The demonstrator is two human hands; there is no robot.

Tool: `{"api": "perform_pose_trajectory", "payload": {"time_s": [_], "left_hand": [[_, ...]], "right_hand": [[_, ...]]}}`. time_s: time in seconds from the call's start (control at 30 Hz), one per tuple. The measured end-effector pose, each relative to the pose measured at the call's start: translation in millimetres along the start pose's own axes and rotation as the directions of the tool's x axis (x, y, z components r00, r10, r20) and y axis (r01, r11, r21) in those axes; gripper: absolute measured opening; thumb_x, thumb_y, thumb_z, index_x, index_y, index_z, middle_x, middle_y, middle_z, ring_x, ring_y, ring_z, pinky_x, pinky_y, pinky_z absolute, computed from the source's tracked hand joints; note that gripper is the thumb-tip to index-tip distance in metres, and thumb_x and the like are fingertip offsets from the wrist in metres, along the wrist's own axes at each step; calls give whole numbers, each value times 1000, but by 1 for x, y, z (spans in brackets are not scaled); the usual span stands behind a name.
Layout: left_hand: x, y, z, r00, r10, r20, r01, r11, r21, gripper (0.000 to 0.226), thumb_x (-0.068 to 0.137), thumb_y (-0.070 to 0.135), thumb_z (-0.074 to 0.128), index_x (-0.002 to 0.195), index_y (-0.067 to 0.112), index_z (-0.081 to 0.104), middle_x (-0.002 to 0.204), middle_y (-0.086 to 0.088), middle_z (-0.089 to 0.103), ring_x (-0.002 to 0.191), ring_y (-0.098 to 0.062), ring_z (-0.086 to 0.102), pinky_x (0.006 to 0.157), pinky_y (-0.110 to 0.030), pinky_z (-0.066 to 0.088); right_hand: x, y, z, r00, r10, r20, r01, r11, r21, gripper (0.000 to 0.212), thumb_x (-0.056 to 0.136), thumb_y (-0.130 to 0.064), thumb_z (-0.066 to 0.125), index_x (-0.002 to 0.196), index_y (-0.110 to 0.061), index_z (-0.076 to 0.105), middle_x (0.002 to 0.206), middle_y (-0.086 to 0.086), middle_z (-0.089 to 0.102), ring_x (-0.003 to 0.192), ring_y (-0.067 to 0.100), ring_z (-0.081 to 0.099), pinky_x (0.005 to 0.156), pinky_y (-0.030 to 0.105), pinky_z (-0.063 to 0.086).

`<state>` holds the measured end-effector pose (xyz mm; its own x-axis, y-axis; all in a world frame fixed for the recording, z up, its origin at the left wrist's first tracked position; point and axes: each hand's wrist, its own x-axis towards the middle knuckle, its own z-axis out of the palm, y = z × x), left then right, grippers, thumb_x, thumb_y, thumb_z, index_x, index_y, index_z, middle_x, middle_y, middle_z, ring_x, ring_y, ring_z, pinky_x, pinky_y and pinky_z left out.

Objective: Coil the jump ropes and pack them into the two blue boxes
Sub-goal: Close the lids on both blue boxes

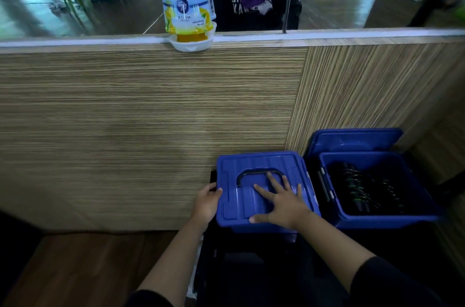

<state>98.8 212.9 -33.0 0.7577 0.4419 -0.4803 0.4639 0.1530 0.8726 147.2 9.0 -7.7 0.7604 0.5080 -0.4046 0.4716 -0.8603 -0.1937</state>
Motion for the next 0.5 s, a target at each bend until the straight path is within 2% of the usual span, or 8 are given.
{"api": "perform_pose_trajectory", "payload": {"time_s": [0.07,0.2,0.33,0.4,0.5], "left_hand": [[-1,1,0,1000,-15,14,16,1000,-15,34,95,7,56,128,4,52,88,-2,63,85,-19,63,77,-34,53],[-5,1,-1,999,-14,32,14,1000,21,36,95,5,55,130,8,49,98,-9,64,88,-21,64,77,-36,55],[-7,1,1,997,53,-54,-48,994,94,46,95,10,56,138,10,43,118,-14,62,106,-25,62,95,-48,50],[-7,2,3,995,55,-85,-48,996,80,42,97,14,52,139,10,44,126,-12,60,112,-25,59,98,-48,48],[-11,2,6,998,34,-61,-29,996,83,35,100,18,48,135,14,52,122,-4,62,104,-19,61,95,-42,51]], "right_hand": [[-1,8,3,994,78,77,-81,996,33,103,58,-91,43,143,-54,-4,157,-8,-20,143,29,-23,109,64,-10],[-6,13,2,989,91,120,-99,993,62,100,64,-85,49,143,-55,-5,157,-7,-19,143,27,-22,110,65,-6],[-3,9,-1,983,96,157,-108,992,70,100,64,-84,51,142,-55,-4,157,-8,-20,143,28,-22,109,66,-6],[-3,9,-3,981,96,168,-111,991,79,101,64,-83,53,142,-55,-4,157,-8,-20,143,28,-22,109,66,-6],[-3,9,-3,982,90,166,-105,991,84,101,64,-83,53,143,-55,-3,157,-7,-19,143,29,-22,108,67,-7]]}}
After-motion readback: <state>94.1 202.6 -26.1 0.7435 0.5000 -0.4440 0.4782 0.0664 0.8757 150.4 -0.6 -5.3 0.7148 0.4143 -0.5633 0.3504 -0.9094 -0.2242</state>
